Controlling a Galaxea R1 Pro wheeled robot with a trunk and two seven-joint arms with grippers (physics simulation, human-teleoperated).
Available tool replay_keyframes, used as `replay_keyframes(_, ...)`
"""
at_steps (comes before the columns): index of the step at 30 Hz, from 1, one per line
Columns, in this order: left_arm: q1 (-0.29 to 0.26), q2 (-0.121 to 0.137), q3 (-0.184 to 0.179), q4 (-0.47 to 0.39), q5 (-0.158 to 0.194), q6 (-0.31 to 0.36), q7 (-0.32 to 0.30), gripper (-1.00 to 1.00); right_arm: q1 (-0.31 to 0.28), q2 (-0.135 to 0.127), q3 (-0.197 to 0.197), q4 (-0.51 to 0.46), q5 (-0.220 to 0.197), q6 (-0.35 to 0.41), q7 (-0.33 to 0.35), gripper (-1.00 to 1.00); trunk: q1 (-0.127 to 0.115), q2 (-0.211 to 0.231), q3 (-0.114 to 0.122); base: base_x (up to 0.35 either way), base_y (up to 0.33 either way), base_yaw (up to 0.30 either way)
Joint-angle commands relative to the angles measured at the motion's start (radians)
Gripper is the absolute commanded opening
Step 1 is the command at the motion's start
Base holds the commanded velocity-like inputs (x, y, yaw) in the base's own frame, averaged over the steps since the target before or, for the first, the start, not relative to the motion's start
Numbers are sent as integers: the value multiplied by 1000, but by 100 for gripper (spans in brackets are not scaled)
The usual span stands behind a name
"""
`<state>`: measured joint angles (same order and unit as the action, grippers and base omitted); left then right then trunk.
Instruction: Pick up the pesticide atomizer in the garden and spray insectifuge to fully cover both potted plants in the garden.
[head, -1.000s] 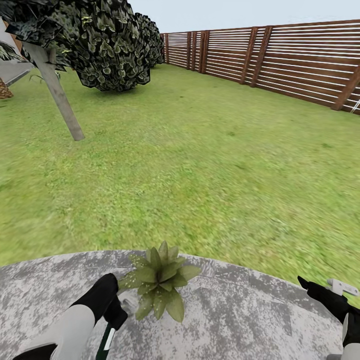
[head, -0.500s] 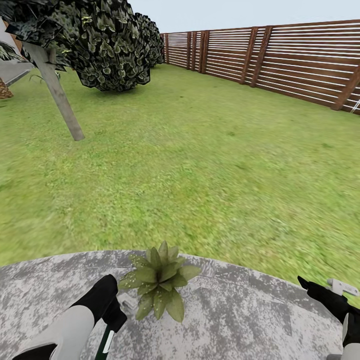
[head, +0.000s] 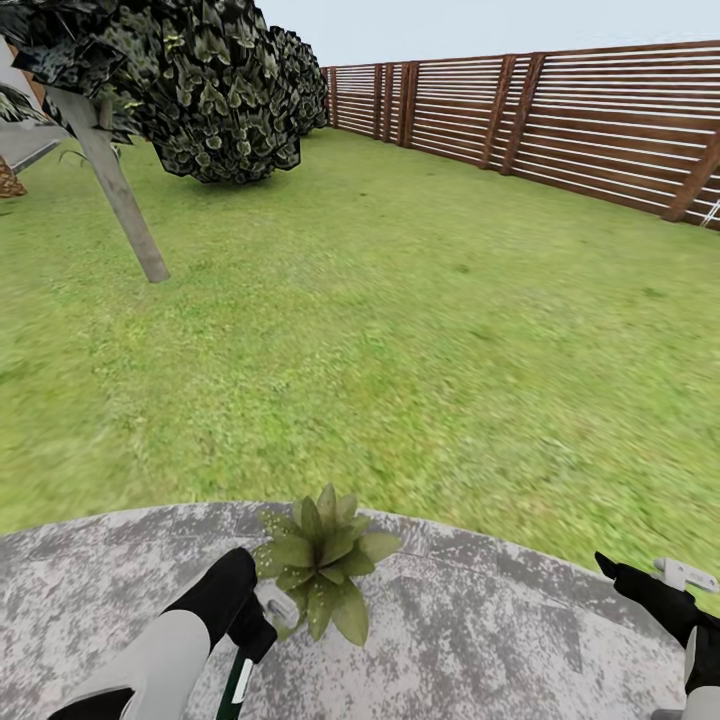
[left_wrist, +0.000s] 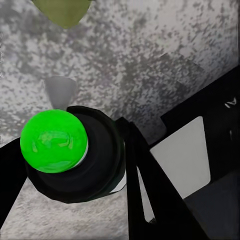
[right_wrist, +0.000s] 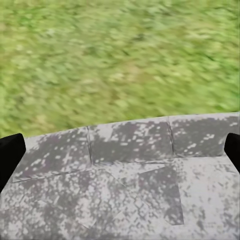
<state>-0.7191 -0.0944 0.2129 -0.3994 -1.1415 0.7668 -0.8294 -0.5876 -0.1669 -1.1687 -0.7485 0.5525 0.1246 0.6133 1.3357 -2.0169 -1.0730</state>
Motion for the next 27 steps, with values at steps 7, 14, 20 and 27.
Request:
replay_keyframes(7, 0, -2, 9, -1, -9, 5, -7, -100, -1, 0, -5, -2, 5, 4, 8, 100, -27, 49, 21, 0, 0, 0)
replay_keyframes(14, 0, -2, 8, -1, -8, 5, -7, -100, -1, 0, -5, -2, 5, 4, 8, 100, -54, 98, 43, 0, 0, 0)
replay_keyframes(20, 0, -3, 8, -1, -7, 5, -7, -100, -1, 0, -5, -2, 5, 4, 9, 100, -77, 140, 66, 0, 0, 0)
replay_keyframes(27, 0, -2, 10, -1, -7, 5, -7, -100, -1, 0, -5, -2, 5, 4, 9, 100, -104, 189, 99, 0, 0, 0)
